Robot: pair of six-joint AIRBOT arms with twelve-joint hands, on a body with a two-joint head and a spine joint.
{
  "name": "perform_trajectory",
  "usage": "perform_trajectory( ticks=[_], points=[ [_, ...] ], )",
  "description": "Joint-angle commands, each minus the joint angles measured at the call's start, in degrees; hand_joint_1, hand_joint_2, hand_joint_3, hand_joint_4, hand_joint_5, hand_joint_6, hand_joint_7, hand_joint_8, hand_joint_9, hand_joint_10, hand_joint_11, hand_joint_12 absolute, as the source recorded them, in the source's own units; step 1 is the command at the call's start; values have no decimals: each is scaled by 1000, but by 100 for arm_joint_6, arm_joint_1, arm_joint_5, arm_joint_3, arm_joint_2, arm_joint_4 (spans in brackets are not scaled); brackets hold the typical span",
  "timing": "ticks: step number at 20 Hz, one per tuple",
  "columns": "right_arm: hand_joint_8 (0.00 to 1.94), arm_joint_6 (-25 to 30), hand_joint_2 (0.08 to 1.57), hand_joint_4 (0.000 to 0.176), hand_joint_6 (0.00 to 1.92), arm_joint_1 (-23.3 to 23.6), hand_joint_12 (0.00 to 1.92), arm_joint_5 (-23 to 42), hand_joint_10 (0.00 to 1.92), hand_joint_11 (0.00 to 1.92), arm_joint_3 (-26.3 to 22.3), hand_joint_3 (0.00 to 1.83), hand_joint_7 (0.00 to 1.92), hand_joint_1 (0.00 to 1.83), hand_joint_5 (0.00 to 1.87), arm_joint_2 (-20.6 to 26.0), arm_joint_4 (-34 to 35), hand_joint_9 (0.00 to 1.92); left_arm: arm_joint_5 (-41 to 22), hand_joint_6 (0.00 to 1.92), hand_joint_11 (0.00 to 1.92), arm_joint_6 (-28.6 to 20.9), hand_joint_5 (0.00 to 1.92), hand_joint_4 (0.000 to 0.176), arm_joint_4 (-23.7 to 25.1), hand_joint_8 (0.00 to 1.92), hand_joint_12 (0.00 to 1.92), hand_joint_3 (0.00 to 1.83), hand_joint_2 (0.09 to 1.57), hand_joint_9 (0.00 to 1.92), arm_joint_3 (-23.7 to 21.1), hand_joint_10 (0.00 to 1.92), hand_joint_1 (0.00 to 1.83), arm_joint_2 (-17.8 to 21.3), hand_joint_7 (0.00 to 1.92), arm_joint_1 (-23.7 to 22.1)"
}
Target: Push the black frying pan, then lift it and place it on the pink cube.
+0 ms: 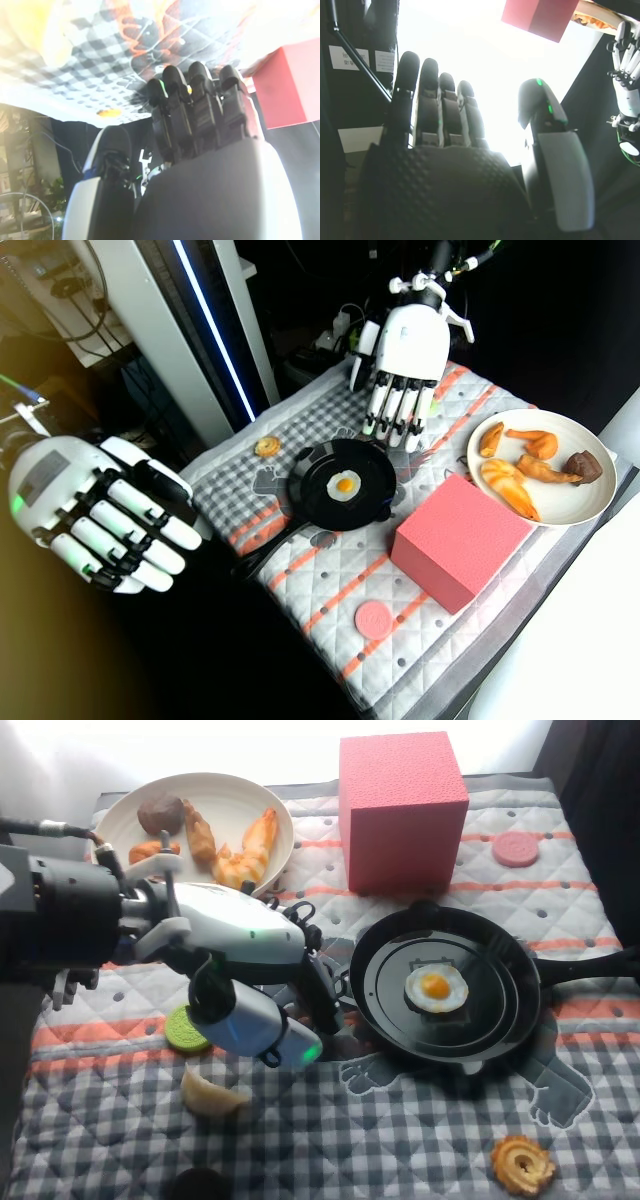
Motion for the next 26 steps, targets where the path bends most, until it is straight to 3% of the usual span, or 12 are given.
perform_trajectory(
  ticks=[1,8,11,13,14,15,16,18,19,22,23,26],
  points=[
    [5,38,1324,0,1,5,1499,722,491,0,17,0,162,514,151,25,85,130,175,0,0,46,606,0,-225,0,99,0,1310,339,20,0,316,-39,558,-20],
    [7,39,1321,0,3,6,1515,741,471,0,20,0,152,492,152,26,84,123,198,2,0,966,514,21,-1247,1,0,0,1282,249,141,1,320,-334,476,-4],
    [1,39,1320,0,6,6,1577,744,500,0,20,0,145,510,166,26,84,111,207,22,0,1217,549,0,-1510,14,0,9,1314,247,235,13,316,-485,495,28],
    [7,39,1314,0,6,6,1615,744,527,0,22,0,163,501,172,26,84,117,228,26,0,1409,569,27,-1703,0,0,1,1302,216,283,1,313,-558,447,28],
    [8,39,1315,0,5,6,1615,744,527,0,23,0,167,501,172,26,84,113,249,26,0,1554,575,16,-1846,4,0,0,1298,234,314,9,319,-622,452,28],
    [6,39,1320,0,4,7,1580,744,530,0,25,1,167,512,170,26,84,111,269,20,0,1631,565,34,-1900,0,0,0,1291,208,334,2,295,-668,425,28],
    [2,39,1318,0,3,7,1570,744,529,0,27,0,160,506,168,26,84,106,272,19,0,1672,592,10,-1956,11,0,0,1295,277,374,17,305,-734,512,28],
    [0,39,1316,0,1,7,1570,744,545,0,30,0,148,507,166,26,84,90,273,24,15,1786,550,36,-2084,20,9,11,1329,269,418,20,179,-809,503,41],
    [0,40,1316,0,0,7,1538,744,548,0,32,0,147,513,164,26,83,90,293,20,2,1896,597,22,-2176,26,252,4,1326,385,436,24,240,-845,594,52],
    [5,44,1313,0,2,7,1464,744,531,0,33,0,170,511,173,26,82,117,331,2,0,1915,565,39,-2231,0,186,4,1349,348,502,2,240,-930,567,58],
    [2,44,1318,0,2,7,1474,742,512,0,34,1,165,516,172,26,82,120,330,9,0,2037,598,10,-2361,1,133,3,1359,334,517,0,277,-969,568,62],
    [1,46,1316,0,1,7,1470,742,486,0,39,0,153,515,166,26,82,127,332,5,0,2202,701,32,-2516,0,238,4,1369,398,521,4,296,-995,642,94]
  ],
)
